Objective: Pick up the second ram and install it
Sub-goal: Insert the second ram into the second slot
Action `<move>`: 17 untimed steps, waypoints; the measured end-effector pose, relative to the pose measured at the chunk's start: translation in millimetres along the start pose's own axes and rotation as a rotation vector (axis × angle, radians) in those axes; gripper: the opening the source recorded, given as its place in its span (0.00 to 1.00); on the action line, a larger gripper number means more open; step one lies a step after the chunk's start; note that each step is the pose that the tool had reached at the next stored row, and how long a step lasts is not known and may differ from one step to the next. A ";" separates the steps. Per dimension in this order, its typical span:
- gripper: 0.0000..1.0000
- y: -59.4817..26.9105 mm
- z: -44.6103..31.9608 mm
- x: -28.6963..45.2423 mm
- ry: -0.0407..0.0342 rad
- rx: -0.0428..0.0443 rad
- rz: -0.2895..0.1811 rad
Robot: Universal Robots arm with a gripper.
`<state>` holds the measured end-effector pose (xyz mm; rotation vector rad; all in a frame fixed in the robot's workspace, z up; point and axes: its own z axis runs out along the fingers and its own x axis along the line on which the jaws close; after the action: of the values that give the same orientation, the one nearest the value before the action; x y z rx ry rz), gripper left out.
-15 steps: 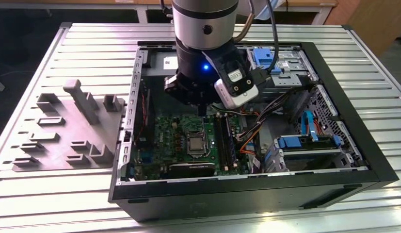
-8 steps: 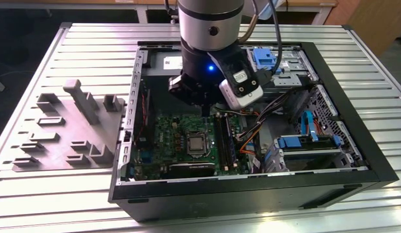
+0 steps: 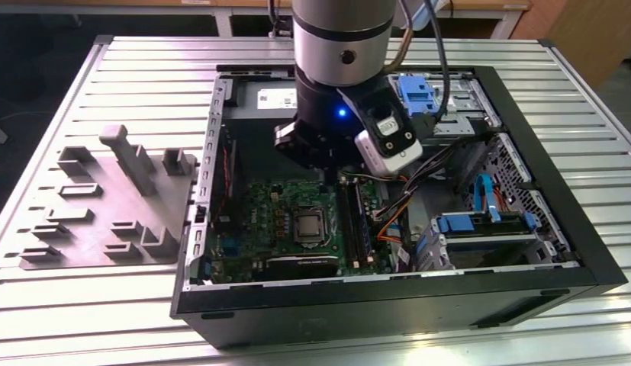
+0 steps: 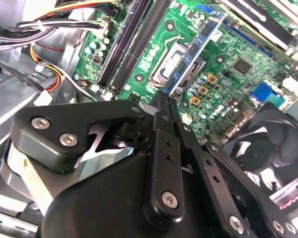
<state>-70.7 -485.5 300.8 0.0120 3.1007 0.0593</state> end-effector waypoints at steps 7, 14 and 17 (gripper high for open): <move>0.11 -0.1 5.4 -8.2 0.0000 0.0001 0.000; 0.11 -0.3 9.9 -12.9 0.0000 0.0000 0.000; 0.11 -0.3 11.9 -13.1 0.0000 0.0000 0.000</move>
<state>-57.2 -485.5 289.4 0.0120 3.1007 0.0593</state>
